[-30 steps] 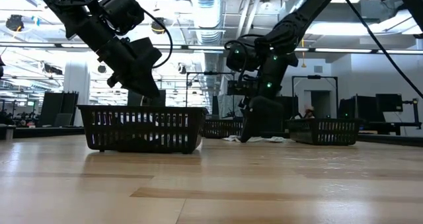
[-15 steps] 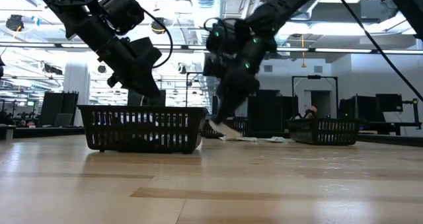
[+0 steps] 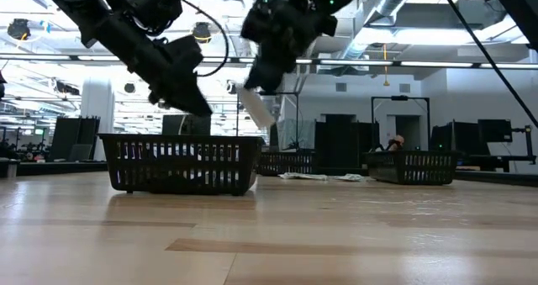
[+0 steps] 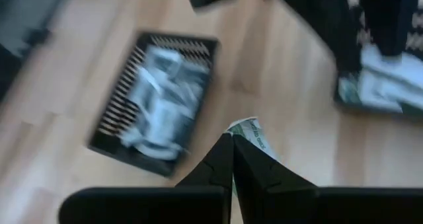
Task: Pick & Place First Aid Supplies
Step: Put the green bandage into the left black bin
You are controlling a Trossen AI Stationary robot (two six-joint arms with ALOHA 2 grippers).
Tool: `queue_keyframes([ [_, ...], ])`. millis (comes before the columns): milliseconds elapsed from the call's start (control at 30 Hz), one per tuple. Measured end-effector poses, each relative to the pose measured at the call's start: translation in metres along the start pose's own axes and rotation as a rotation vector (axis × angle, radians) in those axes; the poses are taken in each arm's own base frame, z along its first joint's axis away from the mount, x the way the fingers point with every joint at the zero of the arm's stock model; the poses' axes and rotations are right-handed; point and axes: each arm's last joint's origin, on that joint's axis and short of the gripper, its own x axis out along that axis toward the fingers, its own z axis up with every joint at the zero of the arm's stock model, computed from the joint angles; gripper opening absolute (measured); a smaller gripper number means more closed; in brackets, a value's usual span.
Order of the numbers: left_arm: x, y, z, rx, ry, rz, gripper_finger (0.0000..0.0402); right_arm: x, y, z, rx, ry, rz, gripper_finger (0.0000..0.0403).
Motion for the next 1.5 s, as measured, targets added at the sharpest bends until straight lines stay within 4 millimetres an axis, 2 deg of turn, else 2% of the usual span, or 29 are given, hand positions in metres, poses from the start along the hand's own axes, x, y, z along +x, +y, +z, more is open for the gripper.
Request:
queue_keyframes([
  [300, -0.004, -0.016, 0.013, 0.198, -0.135, -0.349, 0.0104, -0.019, 0.006, 0.026, -0.023, -0.126, 0.118, 0.0000],
  [533, -0.005, -0.018, 0.015, 0.247, -0.156, -0.423, 0.0107, -0.021, 0.007, 0.030, -0.024, -0.140, 0.133, 0.0000],
  [933, -0.007, -0.019, 0.021, 0.333, -0.244, -0.430, 0.0173, -0.022, 0.009, 0.033, -0.025, -0.176, 0.191, 0.0000],
  [1133, -0.008, -0.020, 0.025, 0.357, -0.297, -0.426, 0.0183, -0.022, 0.009, 0.036, -0.046, -0.203, 0.182, 0.0000],
  [1300, -0.008, -0.020, 0.025, 0.357, -0.295, -0.440, 0.0166, -0.023, 0.008, 0.040, -0.074, -0.240, 0.169, 0.0000],
  [1500, -0.008, -0.021, 0.025, 0.357, -0.295, -0.446, 0.0097, -0.023, 0.008, 0.041, -0.080, -0.248, 0.167, 0.0000],
])
